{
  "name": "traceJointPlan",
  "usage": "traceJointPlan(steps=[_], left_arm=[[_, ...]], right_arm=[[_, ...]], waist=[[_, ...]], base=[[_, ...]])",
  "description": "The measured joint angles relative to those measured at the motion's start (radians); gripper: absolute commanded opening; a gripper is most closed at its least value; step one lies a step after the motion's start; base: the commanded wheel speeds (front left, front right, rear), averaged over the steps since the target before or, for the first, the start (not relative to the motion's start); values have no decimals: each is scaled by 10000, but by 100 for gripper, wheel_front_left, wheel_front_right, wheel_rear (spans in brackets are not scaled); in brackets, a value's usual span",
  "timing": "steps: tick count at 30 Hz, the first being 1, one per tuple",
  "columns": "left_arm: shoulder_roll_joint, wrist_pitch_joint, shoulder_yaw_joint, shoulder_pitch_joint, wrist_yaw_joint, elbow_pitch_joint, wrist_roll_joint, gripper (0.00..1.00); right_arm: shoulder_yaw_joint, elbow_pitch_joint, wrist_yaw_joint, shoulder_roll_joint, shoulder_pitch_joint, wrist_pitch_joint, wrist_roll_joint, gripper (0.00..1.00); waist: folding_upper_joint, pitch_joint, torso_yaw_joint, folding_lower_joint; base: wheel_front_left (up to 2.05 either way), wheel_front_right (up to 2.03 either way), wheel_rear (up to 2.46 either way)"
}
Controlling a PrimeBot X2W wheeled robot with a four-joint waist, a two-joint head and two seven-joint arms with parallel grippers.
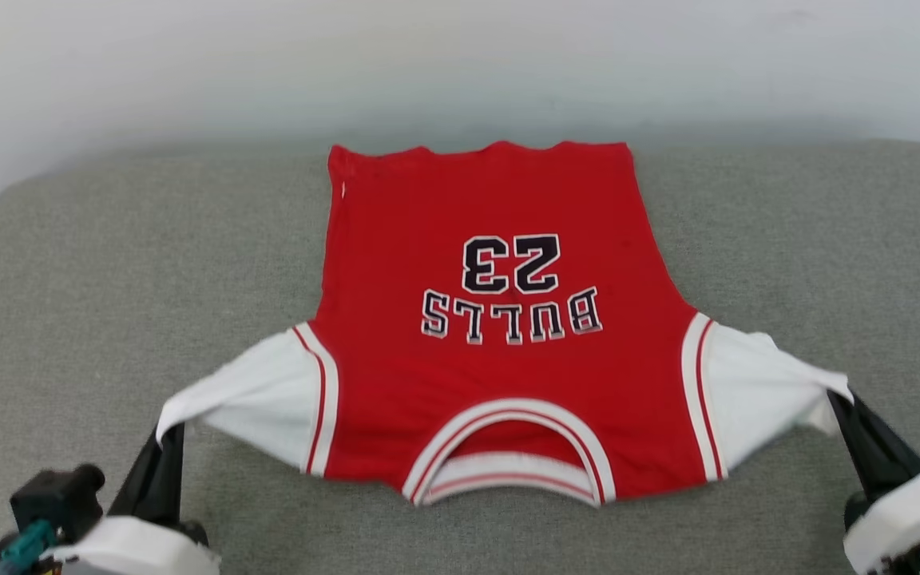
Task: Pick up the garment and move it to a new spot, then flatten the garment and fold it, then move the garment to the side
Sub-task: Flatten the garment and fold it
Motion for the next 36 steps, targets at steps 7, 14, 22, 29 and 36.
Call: traceJointPlan(steps=[7,14,22,29,36], left_arm=[[186,242,71,1496,259,-278,-165,0],[79,309,-157,2149,345,4,-219,0],[-142,230,-397,2322,341,414,-182,0],[-261,161,-598,2088,244,472,-42,0],[-405,84,-823,1712,159,236,144,0]], right_arm=[[-953,-642,2,368,1882,746,-318,0],[-1580,-782,2,702,3339,1214,-265,0],[-1597,-378,4,700,4039,1624,-92,0],[-1499,-474,2,761,3538,1519,-192,100],[-1919,-1152,0,479,2660,1258,-196,100]], waist=[[0,-436,-42,1],[0,-528,20,1],[0,-577,108,2],[0,-556,118,3],[0,-322,266,4]], base=[[0,0,0],[0,0,0],[0,0,0],[0,0,0],[0,0,0]])
